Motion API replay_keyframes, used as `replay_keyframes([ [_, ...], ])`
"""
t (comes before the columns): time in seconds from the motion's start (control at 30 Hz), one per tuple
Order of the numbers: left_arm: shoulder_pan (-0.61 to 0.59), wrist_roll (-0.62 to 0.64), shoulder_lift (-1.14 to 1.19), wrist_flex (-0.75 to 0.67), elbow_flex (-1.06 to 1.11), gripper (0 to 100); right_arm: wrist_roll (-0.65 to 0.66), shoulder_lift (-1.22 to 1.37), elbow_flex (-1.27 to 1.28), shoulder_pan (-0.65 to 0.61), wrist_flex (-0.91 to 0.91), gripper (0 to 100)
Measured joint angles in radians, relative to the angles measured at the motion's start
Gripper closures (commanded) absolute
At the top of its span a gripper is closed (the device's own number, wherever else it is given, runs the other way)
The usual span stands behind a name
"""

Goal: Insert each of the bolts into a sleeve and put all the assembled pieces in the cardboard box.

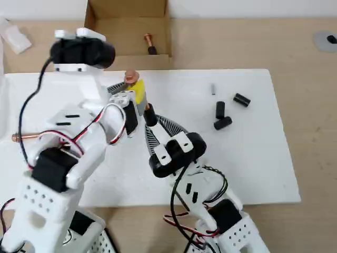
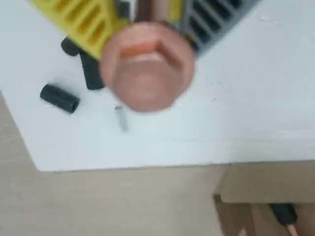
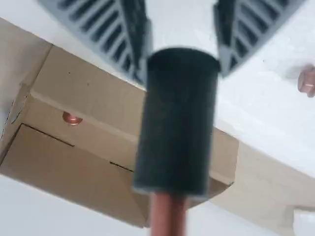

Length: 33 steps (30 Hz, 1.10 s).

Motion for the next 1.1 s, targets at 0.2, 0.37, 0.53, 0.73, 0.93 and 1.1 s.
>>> replay_keyframes([
  [0.2, 0.003, 0.000, 0.002, -0.037, 0.035, 99, 0.000, 0.000, 0.000, 0.000, 0.000, 98.9],
  [0.37, 0.003, 0.000, 0.002, -0.037, 0.035, 97, 0.000, 0.000, 0.000, 0.000, 0.000, 98.9],
  [0.53, 0.003, 0.023, 0.002, -0.037, 0.035, 87, 0.000, 0.000, 0.000, 0.000, 0.000, 98.9],
  [0.73, 0.002, 0.150, 0.000, -0.002, 0.035, 84, -0.003, 0.000, 0.000, 0.002, 0.000, 98.9],
  [0.93, 0.002, 0.164, 0.000, 0.034, 0.029, 83, -0.002, 0.000, 0.000, 0.003, 0.000, 98.9],
  [1.1, 0.002, 0.138, 0.000, 0.121, -0.078, 81, -0.002, 0.000, 0.000, 0.003, 0.000, 98.9],
])
